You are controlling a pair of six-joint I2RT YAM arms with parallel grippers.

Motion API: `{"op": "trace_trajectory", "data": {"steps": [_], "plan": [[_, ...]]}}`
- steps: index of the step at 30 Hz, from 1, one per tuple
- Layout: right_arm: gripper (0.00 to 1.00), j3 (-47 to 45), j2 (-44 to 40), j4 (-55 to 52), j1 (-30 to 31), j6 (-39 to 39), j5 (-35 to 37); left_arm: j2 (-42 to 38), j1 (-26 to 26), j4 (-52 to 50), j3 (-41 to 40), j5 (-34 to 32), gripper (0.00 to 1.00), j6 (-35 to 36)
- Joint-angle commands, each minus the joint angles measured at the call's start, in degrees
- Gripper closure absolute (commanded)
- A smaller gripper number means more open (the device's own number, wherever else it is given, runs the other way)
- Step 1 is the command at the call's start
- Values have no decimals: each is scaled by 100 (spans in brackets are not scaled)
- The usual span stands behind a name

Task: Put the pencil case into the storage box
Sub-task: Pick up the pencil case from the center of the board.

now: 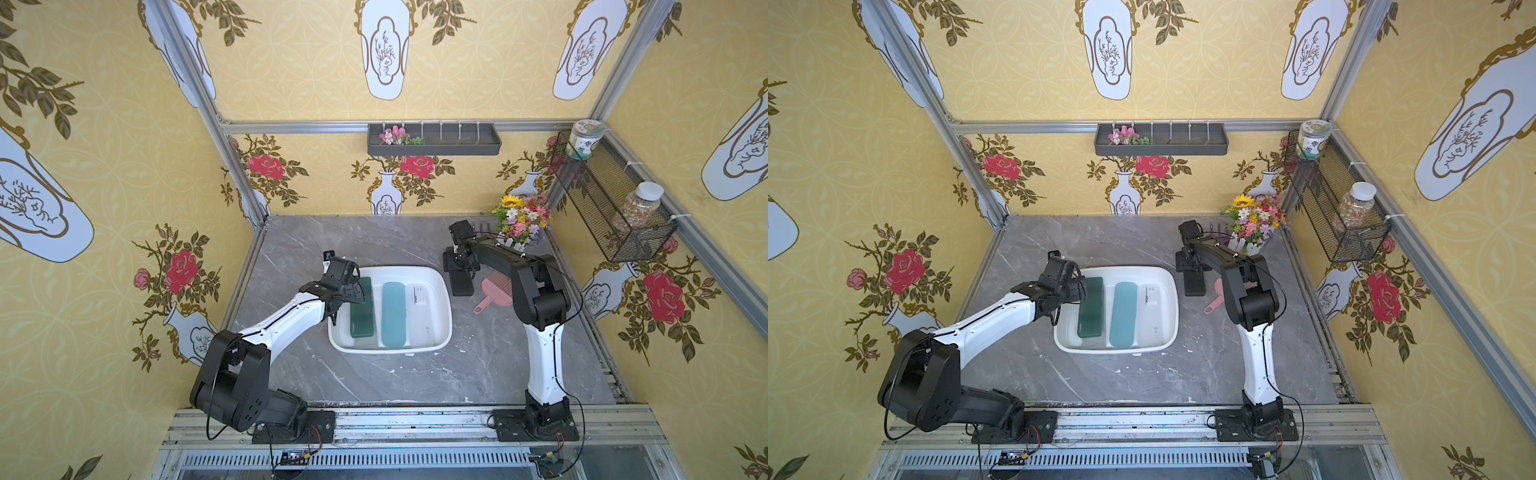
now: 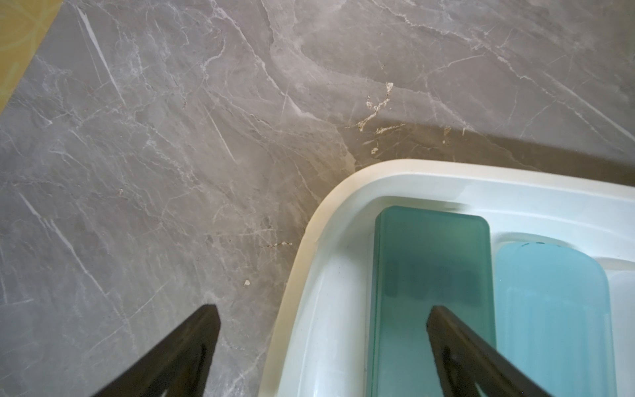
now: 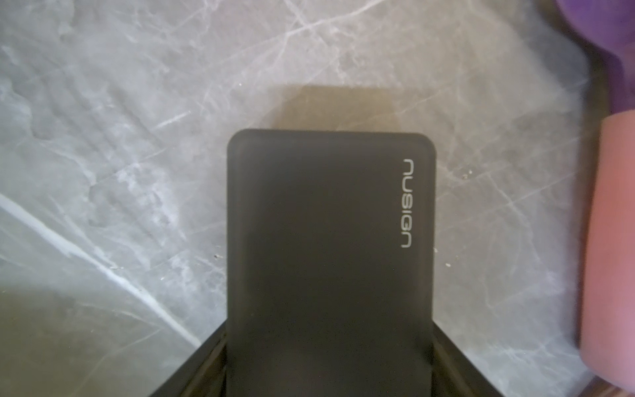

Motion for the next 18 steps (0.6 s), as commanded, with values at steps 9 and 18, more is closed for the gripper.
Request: {"op": "trace_trajectory", "data": {"steps": [9, 18], "plan": [[24, -141, -278, -760, -50, 84, -185, 1, 2, 94, -62, 88, 0, -34], [24, -155, -632, -984, -46, 128, -199, -19, 2, 232, -171, 147, 0, -8]]}}
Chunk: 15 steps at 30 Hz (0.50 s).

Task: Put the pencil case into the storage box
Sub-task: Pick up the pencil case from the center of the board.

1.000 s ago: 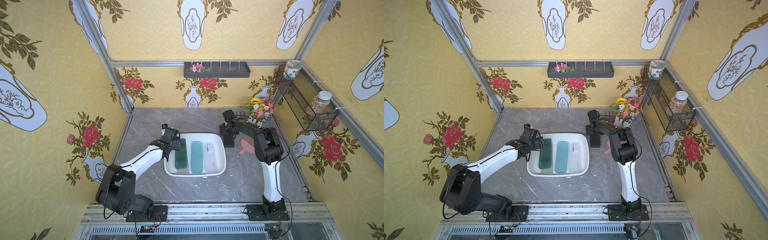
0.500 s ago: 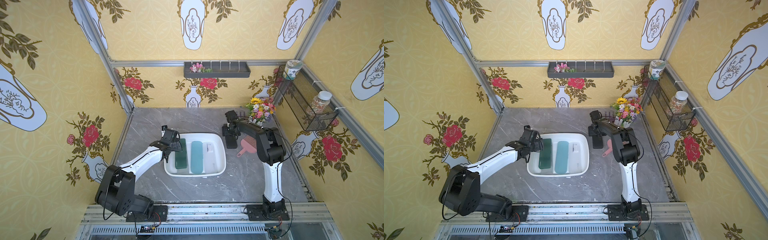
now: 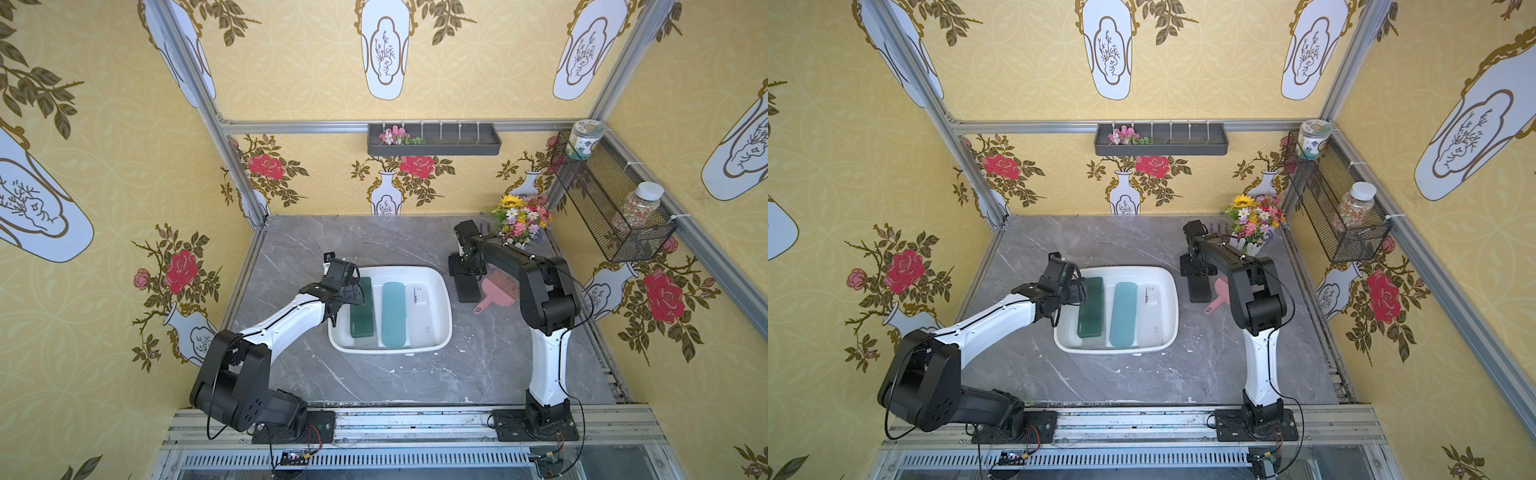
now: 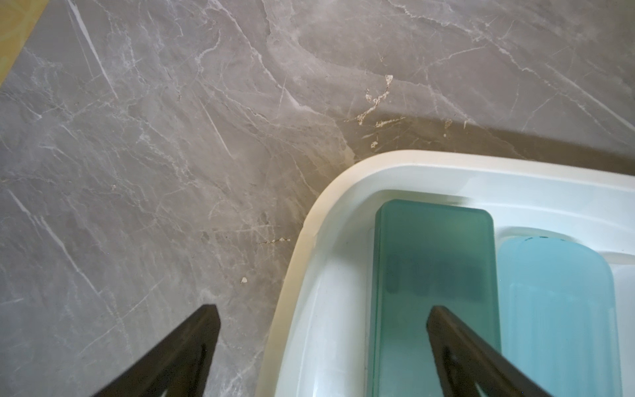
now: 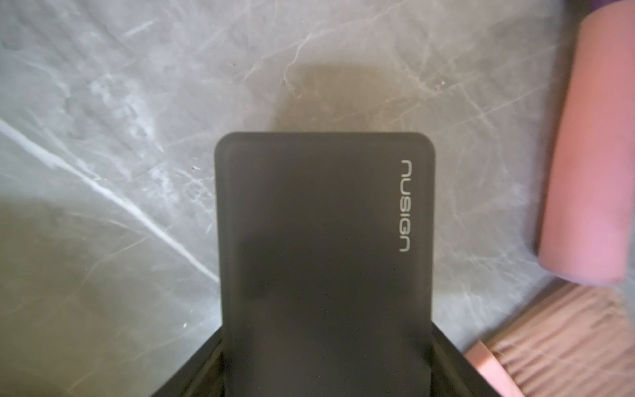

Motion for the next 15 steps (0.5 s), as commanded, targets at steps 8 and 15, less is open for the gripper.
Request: {"op": "trace_trajectory", "data": {"steps": [8, 15], "plan": [[25, 14, -415, -378, 61, 128, 9, -71, 2, 276, -204, 145, 0, -3], [25, 161, -758, -727, 250, 182, 123, -89, 2, 391, -276, 209, 0, -21]]}}
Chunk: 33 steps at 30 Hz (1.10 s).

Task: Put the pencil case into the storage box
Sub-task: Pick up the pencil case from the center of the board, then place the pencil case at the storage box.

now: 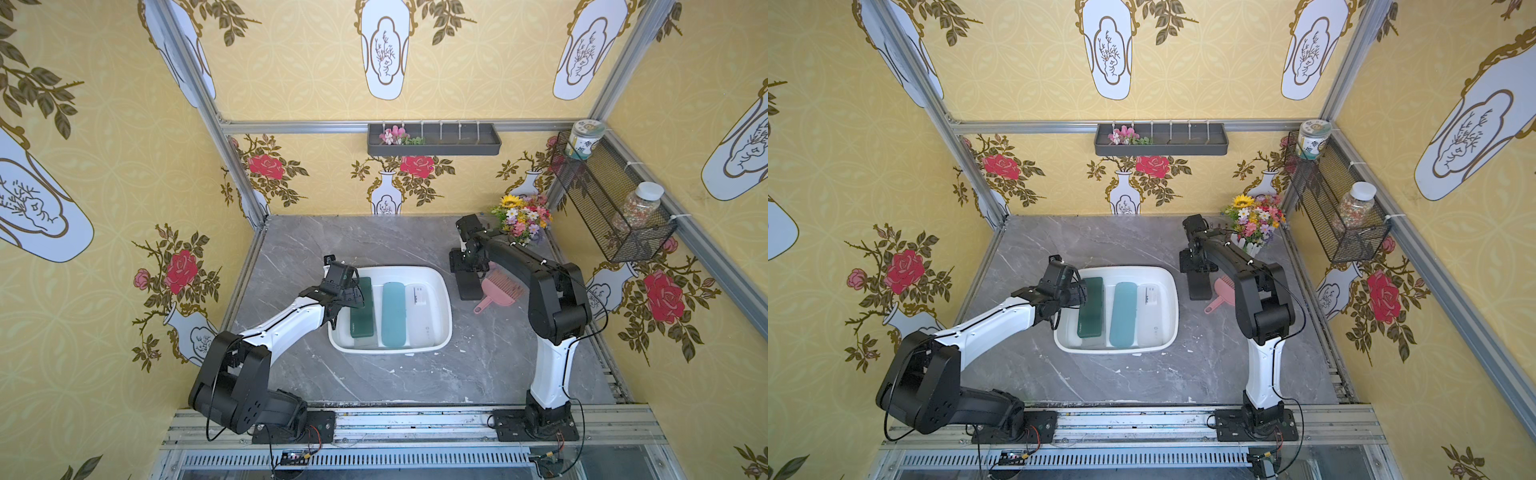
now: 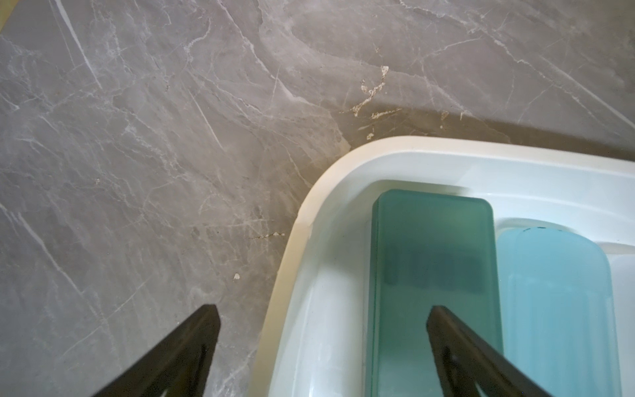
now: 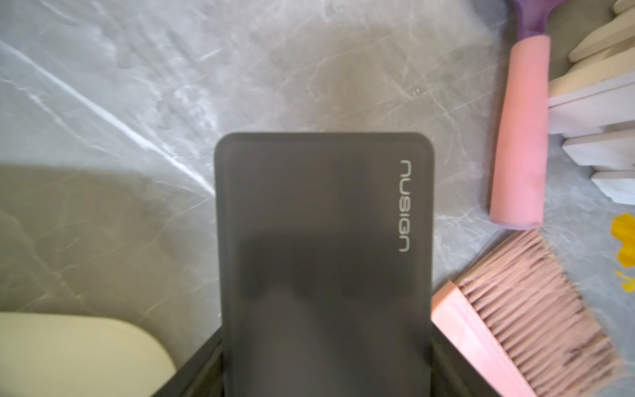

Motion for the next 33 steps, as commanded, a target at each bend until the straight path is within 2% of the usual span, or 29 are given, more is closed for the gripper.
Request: {"op": "trace_trajectory", "data": {"steps": [1, 5, 13, 23, 33], "plan": [[25, 154, -183, -283, 95, 91, 115, -25, -1, 155, -37, 91, 0, -23], [25, 360, -364, -579, 305, 191, 131, -14, 2, 157, -35, 82, 0, -12], [24, 639, -445, -1081, 1126, 780, 444, 158, 1, 280, 1, 306, 0, -58], [24, 577, -505, -1023, 2124, 1541, 736, 73, 2, 281, 67, 446, 0, 8], [24, 190, -391, -657, 2659, 2129, 841, -83, 2, 254, -18, 528, 0, -31]]}}
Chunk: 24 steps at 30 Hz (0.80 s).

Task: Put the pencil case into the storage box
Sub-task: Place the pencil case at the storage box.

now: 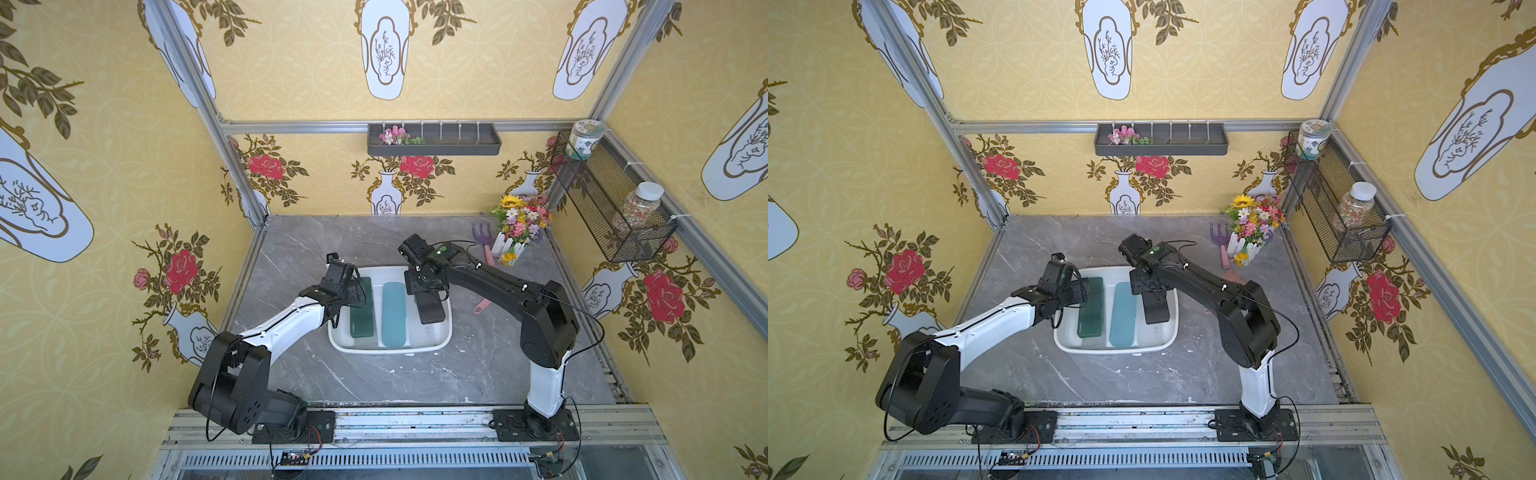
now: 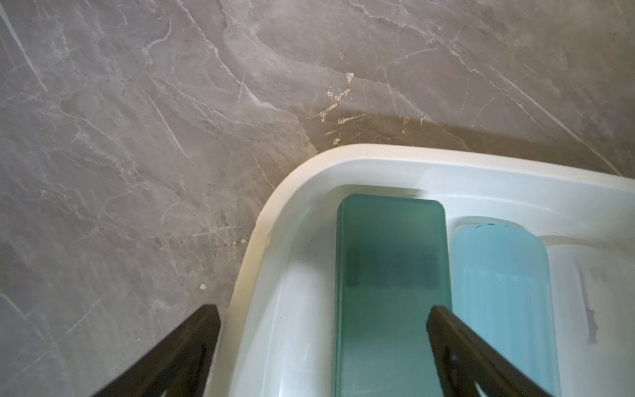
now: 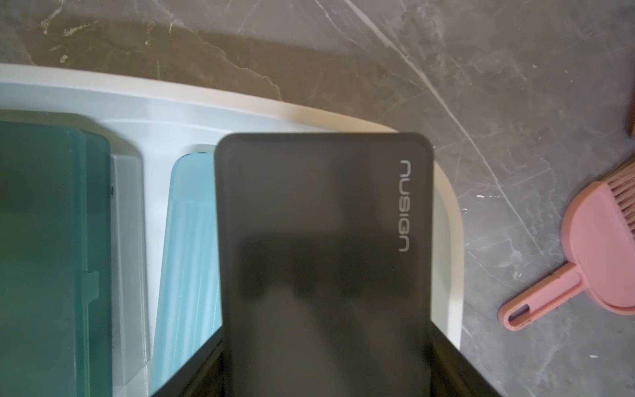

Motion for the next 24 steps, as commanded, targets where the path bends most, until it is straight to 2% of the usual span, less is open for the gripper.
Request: {"op": "trace_trajectory", "data": {"steps": [1, 16, 24], "plan": [[24, -68, 63, 237, 152, 354, 176, -67, 1, 40, -37, 94, 0, -40], [23, 235, 871, 583, 624, 946, 435, -124, -3, -2, -191, 140, 0, -251], [23, 475, 1268, 781, 676, 1037, 309, -220, -3, -45, -241, 79, 0, -265]]}}
